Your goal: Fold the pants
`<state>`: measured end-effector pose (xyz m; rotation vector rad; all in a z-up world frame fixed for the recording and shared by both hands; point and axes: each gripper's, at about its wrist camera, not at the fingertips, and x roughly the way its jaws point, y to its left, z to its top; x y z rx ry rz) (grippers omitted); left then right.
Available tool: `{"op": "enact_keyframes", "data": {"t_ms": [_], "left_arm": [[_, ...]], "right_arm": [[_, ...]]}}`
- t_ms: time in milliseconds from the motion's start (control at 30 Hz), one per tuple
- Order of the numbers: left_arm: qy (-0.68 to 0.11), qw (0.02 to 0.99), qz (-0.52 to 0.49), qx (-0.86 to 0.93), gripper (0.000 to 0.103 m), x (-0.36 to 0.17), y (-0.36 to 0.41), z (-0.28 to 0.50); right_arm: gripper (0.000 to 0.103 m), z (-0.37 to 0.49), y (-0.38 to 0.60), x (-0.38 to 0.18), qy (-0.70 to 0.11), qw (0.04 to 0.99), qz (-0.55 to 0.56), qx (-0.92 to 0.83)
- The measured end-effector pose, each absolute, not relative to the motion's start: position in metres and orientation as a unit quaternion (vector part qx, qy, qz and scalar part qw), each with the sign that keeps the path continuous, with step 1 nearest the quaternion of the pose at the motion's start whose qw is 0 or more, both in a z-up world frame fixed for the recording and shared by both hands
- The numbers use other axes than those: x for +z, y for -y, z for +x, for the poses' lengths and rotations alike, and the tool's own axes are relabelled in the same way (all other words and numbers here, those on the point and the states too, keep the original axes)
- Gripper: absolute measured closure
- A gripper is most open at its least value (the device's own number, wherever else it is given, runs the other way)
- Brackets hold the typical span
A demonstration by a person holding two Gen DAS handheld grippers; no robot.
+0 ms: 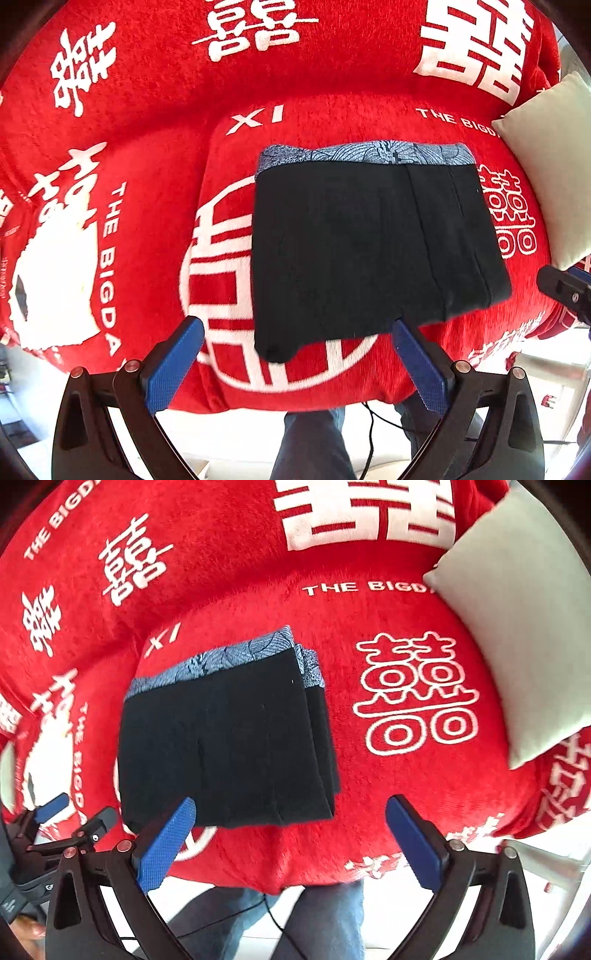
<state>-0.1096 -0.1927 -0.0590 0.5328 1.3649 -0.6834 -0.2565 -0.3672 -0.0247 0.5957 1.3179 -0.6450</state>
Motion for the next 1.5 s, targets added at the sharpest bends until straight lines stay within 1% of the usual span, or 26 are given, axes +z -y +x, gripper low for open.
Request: {"op": "enact_keyframes", "data": {"t_ms": [300, 833, 1500], "left_arm": [[-0.623, 0.688, 0.236, -0.289, 0.001, -0.035, 0.181, -0.116], [-0.627, 0.675, 0.252, -0.295, 0.001, -0.027, 0.173, -0.124], [-0.625, 0.675, 0.256, -0.297, 0.001, -0.022, 0.176, -0.127]], "right_arm": [[0.0, -0.258, 0.338, -0.009, -0.618, 0.682, 0.26, -0.292], [0.0, -0.236, 0.311, 0.0, -0.643, 0.681, 0.208, -0.282], [0.0, -0.236, 0.313, 0.006, -0.641, 0.684, 0.198, -0.288]]}}
